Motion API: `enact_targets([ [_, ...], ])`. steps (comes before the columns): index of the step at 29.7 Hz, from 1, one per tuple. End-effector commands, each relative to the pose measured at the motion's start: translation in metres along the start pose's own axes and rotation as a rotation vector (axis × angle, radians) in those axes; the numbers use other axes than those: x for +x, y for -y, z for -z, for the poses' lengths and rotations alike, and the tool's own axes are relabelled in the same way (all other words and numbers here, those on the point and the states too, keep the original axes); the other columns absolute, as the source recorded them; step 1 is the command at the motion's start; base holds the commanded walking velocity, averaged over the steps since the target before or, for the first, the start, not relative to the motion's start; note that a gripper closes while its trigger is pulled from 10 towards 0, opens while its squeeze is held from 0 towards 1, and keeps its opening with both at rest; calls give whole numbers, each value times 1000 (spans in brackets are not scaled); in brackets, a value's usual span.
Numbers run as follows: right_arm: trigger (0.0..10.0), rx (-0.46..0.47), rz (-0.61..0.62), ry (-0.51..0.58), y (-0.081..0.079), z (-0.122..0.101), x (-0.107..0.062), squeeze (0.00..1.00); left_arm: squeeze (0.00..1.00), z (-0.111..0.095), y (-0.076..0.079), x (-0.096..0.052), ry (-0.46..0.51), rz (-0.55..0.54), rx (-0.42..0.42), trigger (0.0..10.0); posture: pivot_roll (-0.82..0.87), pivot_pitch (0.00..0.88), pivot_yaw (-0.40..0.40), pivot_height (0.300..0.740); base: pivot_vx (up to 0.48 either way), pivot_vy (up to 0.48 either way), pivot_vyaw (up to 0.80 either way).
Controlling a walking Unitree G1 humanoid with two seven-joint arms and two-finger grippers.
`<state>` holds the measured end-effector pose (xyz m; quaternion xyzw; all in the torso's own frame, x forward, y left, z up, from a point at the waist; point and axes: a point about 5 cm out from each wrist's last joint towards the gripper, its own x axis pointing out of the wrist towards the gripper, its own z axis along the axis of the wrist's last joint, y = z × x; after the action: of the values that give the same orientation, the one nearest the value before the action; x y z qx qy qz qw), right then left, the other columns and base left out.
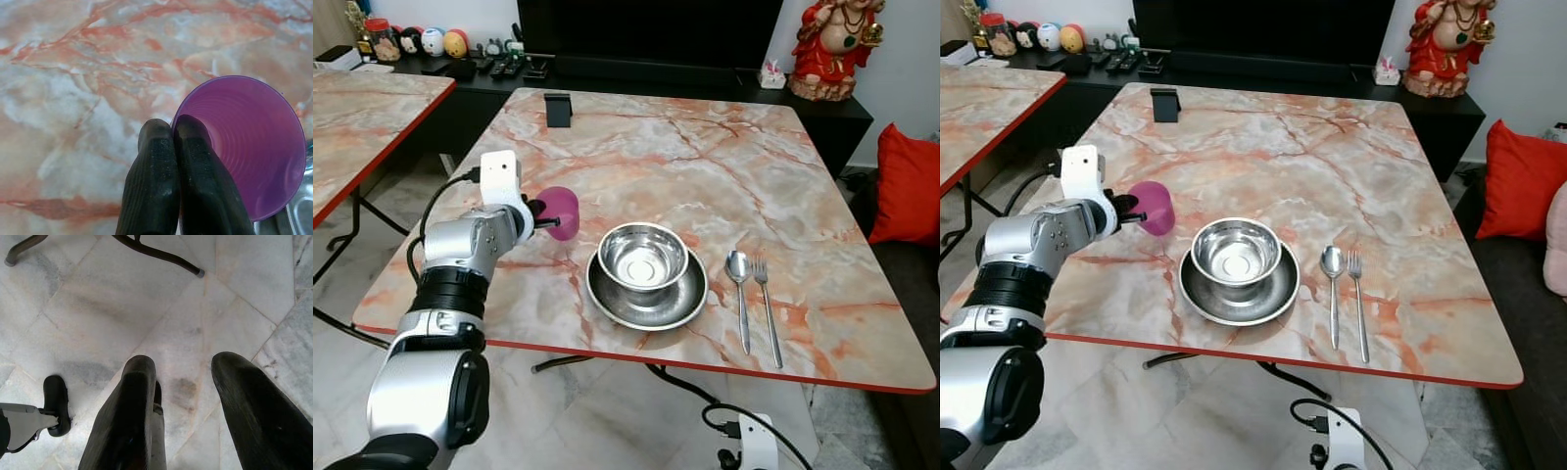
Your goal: Setting the table
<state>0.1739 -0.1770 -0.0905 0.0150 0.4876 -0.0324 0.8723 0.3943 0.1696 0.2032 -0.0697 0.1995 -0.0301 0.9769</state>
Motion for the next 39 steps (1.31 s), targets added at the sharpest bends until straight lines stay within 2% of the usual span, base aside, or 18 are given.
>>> enact_targets([
  [1, 10000, 7, 3, -13, 2, 4, -1, 0, 0, 0, -1, 0, -11, -18, 19, 10000, 27, 0, -62, 740, 0, 0, 0],
  [29, 10000, 11, 2, -20, 1, 6, -1, 0, 0, 10, 9, -1, -76, -4, 58, 10000, 32, 0, -50, 740, 0, 0, 0],
  [30, 10000, 10, 2, -20, 1, 6, -1, 0, 55, 10, 9, -1, -77, -5, 60, 10000, 32, 0, -50, 740, 0, 0, 0],
  [31, 10000, 10, 2, -20, 1, 6, -1, 0, 55, 10, 9, -1, -77, -5, 60, 10000, 32, 0, -50, 740, 0, 0, 0],
  [32, 10000, 10, 2, -20, 1, 6, -1, 0, 98, 11, 9, -1, -77, -7, 62, 10000, 34, 0, -52, 740, 0, 0, 0],
  [36, 10000, 12, 1, -20, 1, 6, -1, 0, 110, 11, 10, -1, -74, -9, 63, 10000, 34, 0, -52, 740, 0, 0, 0],
  [37, 10000, 13, 2, -20, 1, 6, -1, 0, 145, 10, 10, -1, -72, -9, 64, 10000, 35, 0, -52, 740, 0, 0, 0],
  [39, 10000, 13, 2, -20, 1, 6, -1, 0, 314, 9, 10, -1, -66, -9, 67, 10000, 36, 0, -52, 740, 0, 0, 0],
])
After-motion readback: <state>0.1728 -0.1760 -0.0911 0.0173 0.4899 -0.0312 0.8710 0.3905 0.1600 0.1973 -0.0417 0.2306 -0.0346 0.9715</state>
